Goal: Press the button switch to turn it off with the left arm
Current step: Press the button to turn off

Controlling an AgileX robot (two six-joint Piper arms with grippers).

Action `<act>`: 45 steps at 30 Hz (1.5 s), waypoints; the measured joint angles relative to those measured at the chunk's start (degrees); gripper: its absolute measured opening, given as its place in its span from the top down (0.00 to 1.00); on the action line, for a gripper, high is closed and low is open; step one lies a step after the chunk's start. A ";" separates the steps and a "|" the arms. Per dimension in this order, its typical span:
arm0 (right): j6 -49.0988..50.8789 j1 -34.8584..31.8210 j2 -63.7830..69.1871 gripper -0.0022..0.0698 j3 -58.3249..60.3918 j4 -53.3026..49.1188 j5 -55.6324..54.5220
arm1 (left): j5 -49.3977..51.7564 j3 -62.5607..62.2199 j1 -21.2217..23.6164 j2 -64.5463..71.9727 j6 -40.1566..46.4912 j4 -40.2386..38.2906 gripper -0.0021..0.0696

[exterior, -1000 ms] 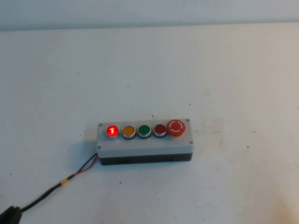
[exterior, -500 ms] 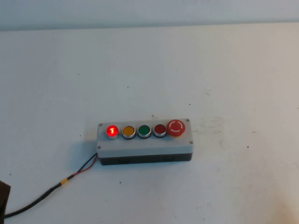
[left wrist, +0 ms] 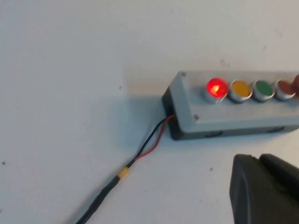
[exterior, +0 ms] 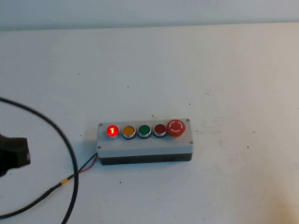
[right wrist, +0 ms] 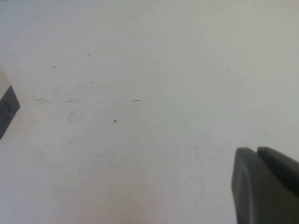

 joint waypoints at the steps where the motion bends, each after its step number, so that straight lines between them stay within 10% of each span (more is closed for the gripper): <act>1: 0.00 0.00 0.00 0.99 0.00 0.00 0.00 | 3.07 -3.62 0.00 4.13 0.47 1.38 0.98; 20: 0.00 0.00 0.00 0.99 0.00 0.00 0.00 | 22.31 -46.50 -12.07 60.15 11.15 3.19 0.98; 45: 0.00 0.00 0.00 0.99 0.00 0.00 0.00 | 20.32 -48.61 -12.50 67.20 11.37 6.97 0.98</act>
